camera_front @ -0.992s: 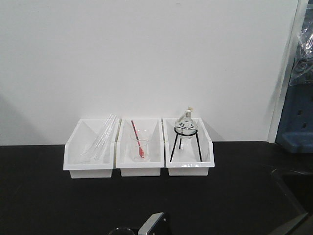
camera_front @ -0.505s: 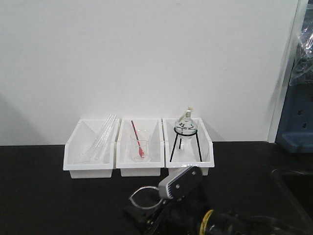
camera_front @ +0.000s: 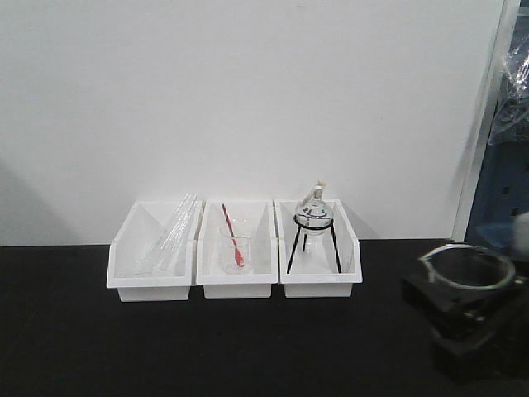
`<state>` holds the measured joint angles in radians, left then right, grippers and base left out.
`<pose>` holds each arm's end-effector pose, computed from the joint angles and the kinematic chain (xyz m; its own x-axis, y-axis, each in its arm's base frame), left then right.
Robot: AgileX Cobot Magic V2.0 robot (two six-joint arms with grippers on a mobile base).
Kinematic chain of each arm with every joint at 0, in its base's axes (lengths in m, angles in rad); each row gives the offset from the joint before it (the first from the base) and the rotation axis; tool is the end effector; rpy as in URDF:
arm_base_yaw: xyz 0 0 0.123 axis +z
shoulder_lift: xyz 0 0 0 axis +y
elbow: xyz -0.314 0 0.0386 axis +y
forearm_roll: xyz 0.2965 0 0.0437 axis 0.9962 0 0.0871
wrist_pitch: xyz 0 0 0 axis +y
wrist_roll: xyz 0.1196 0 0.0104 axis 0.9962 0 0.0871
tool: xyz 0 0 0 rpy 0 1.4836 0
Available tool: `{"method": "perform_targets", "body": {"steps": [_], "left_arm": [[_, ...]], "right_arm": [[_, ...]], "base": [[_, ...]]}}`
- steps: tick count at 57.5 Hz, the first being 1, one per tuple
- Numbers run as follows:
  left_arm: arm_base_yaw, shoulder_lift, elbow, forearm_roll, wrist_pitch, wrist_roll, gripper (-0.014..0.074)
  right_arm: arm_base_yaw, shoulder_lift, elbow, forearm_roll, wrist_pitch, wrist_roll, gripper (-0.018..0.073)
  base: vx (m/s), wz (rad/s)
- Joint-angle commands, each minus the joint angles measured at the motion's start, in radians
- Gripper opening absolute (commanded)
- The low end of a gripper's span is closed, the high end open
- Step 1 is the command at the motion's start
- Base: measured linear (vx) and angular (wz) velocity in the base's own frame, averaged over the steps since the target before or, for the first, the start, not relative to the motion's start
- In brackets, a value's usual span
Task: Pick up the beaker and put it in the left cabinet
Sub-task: 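Lift the beaker with the right gripper and pull it back, then drive the base away from the bench holding the beaker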
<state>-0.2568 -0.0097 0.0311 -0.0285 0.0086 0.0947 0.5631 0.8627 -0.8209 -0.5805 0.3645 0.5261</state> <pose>0.0995 -0.0262 0.2027 0.0720 0.0495 -0.9962 0.2500 0.9660 0.0661 0.2128 0.1065 0.3872 -0.2115 -0.1610 -0.9640 -0.3690 0.9265 -0.0737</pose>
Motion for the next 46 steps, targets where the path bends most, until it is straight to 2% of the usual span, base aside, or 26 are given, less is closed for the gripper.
{"method": "perform_targets", "body": {"steps": [1,16,28,46], "left_arm": [[-0.003,-0.019,0.016,-0.008,-0.083,-0.004,0.0001],[-0.003,-0.019,0.016,-0.008,-0.083,-0.004,0.0001],[-0.003,-0.019,0.016,-0.008,-0.083,-0.004,0.0001],[-0.003,-0.019,0.016,-0.008,-0.083,-0.004,0.0001]], "right_arm": [[-0.003,-0.095,-0.025,-0.026,0.043,-0.005,-0.0005],[-0.003,-0.286,-0.025,-0.025,0.220,-0.003,-0.0005],[-0.003,-0.362,-0.025,-0.060,0.254,-0.004,-0.0005],[-0.003,-0.373,-0.025,-0.059,0.280,-0.004,-0.0005]], "base": [[0.00,0.00],[0.00,0.00],[0.00,0.00],[0.00,0.00]]}}
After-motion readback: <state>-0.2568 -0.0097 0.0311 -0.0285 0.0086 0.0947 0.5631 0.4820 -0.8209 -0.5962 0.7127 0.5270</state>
